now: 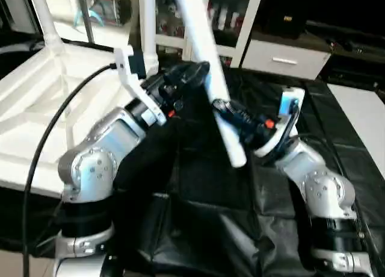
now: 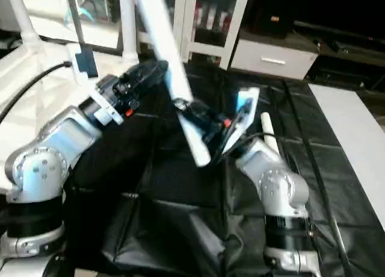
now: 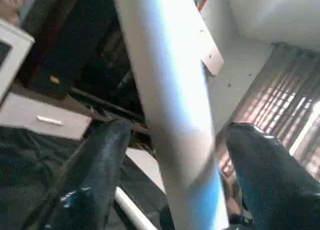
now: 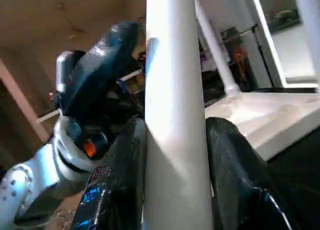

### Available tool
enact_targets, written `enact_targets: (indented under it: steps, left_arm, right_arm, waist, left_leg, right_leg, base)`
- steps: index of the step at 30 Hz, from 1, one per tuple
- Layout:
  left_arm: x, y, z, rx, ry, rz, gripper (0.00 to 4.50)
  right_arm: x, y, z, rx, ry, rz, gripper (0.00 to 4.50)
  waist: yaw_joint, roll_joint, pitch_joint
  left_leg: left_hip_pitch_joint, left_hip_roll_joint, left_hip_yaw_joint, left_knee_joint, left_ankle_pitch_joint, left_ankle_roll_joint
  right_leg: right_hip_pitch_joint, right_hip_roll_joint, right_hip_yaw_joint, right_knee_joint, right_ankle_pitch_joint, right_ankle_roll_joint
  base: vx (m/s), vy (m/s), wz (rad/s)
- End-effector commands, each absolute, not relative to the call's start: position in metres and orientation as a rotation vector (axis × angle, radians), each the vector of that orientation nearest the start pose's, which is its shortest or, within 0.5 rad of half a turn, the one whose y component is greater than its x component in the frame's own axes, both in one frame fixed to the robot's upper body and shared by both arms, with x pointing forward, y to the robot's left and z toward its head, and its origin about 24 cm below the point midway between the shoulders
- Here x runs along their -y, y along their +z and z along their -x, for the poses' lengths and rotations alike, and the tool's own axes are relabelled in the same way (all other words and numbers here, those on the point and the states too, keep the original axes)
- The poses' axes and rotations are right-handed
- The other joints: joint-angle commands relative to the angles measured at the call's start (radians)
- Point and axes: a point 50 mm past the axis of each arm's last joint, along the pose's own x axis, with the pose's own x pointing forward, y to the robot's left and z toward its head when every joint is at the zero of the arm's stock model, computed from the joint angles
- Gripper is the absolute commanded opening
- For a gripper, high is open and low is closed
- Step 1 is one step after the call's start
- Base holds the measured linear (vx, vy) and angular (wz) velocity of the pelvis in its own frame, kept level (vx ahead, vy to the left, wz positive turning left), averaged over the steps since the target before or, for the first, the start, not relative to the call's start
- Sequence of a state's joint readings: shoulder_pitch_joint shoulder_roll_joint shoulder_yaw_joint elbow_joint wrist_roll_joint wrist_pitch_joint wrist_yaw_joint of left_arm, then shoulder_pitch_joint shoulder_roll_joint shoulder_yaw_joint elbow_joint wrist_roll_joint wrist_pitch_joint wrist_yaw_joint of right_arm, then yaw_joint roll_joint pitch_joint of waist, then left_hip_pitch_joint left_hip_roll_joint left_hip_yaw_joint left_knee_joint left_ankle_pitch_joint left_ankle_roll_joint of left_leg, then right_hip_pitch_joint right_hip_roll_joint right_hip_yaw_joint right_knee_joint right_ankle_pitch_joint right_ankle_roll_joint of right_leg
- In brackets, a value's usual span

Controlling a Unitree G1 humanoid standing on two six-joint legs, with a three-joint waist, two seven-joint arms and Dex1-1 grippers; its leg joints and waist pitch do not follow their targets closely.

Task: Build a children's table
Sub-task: Pick table leg

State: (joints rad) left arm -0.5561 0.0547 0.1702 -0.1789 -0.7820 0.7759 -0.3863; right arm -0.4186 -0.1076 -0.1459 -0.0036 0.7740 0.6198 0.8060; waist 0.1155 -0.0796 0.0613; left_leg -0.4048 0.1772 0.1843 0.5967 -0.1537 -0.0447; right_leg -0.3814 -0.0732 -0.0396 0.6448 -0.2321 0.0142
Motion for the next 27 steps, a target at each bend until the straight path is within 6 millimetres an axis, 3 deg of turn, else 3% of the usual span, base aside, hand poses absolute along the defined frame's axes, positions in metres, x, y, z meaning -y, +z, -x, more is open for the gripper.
enact_targets:
  steps: [1, 9, 15, 16, 17, 18, 21, 27]
  left_arm:
    - [-0.091, 0.188, -0.301, 0.032, -0.903, 0.607, 3.77]
    - [-0.081, 0.173, -0.279, -0.018, -0.99, 0.643, 4.43]
    - [-0.082, 0.165, -0.272, -0.04, -0.975, 0.662, 4.5]
    - [-0.081, 0.161, -0.271, -0.058, -0.965, 0.645, 4.5]
    - [-0.079, 0.158, -0.271, -0.071, -0.957, 0.634, 4.5]
    - [-0.077, 0.156, -0.271, -0.085, -0.949, 0.634, 4.5]
    - [-0.074, 0.151, -0.273, -0.108, -0.925, 0.598, 4.5]
    - [-0.085, 0.144, -0.275, -0.122, -0.852, 0.558, 4.5]
  right_arm:
    - [0.117, 0.147, -0.294, 0.118, 1.082, -0.664, 1.39]
    - [0.12, 0.157, -0.311, 0.182, 0.896, -0.744, 1.39]
    - [0.118, 0.159, -0.326, 0.166, 0.771, -0.755, 1.39]
    - [0.118, 0.158, -0.329, 0.161, 0.746, -0.763, 1.39]
    - [0.118, 0.158, -0.33, 0.16, 0.732, -0.77, 1.39]
    - [0.116, 0.157, -0.33, 0.157, 0.728, -0.773, 1.39]
    - [0.11, 0.157, -0.33, 0.144, 0.73, -0.769, 1.39]
    - [0.108, 0.146, -0.333, 0.059, 0.691, -0.655, 1.39]
  waist:
    - [0.0, 0.014, -0.063]
    - [-0.002, 0.016, -0.063]
    - [-0.007, 0.015, -0.059]
    - [-0.009, 0.005, -0.061]
    - [-0.007, 0.011, -0.06]
    - [-0.008, 0.007, -0.061]
    - [-0.008, 0.012, -0.064]
    - [-0.011, 0.011, -0.068]
  left_leg:
    - [0.035, 0.054, -0.023, -0.085, -0.26, -0.071]
    - [0.037, 0.055, -0.024, -0.088, -0.26, -0.09]
    - [0.035, 0.053, -0.022, -0.09, -0.27, -0.099]
    - [0.035, 0.052, -0.02, -0.089, -0.266, -0.099]
    - [0.037, 0.052, -0.021, -0.09, -0.26, -0.099]
    - [0.036, 0.053, -0.02, -0.089, -0.257, -0.098]
    - [0.037, 0.054, -0.022, -0.09, -0.229, -0.099]
    - [0.036, 0.049, -0.019, -0.083, -0.163, -0.098]
  right_leg:
    - [0.022, -0.069, 0.039, -0.093, -0.159, -0.141]
    - [0.018, -0.066, 0.039, -0.092, -0.153, -0.12]
    - [0.018, -0.066, 0.04, -0.095, -0.17, -0.101]
    - [0.019, -0.063, 0.04, -0.096, -0.177, -0.089]
    - [0.017, -0.063, 0.041, -0.095, -0.178, -0.08]
    - [0.017, -0.062, 0.041, -0.096, -0.174, -0.074]
    - [0.02, -0.06, 0.039, -0.09, -0.12, -0.066]
    - [0.028, -0.056, 0.037, -0.082, -0.007, -0.07]
  base:
    - [0.0, 0.0, 0.0]
    - [0.0, 0.0, 0.0]
    - [0.0, 0.0, 0.0]
    - [0.0, 0.0, 0.0]
    - [0.0, 0.0, 0.0]
    - [0.0, 0.0, 0.0]
    - [0.0, 0.0, 0.0]
    - [0.0, 0.0, 0.0]
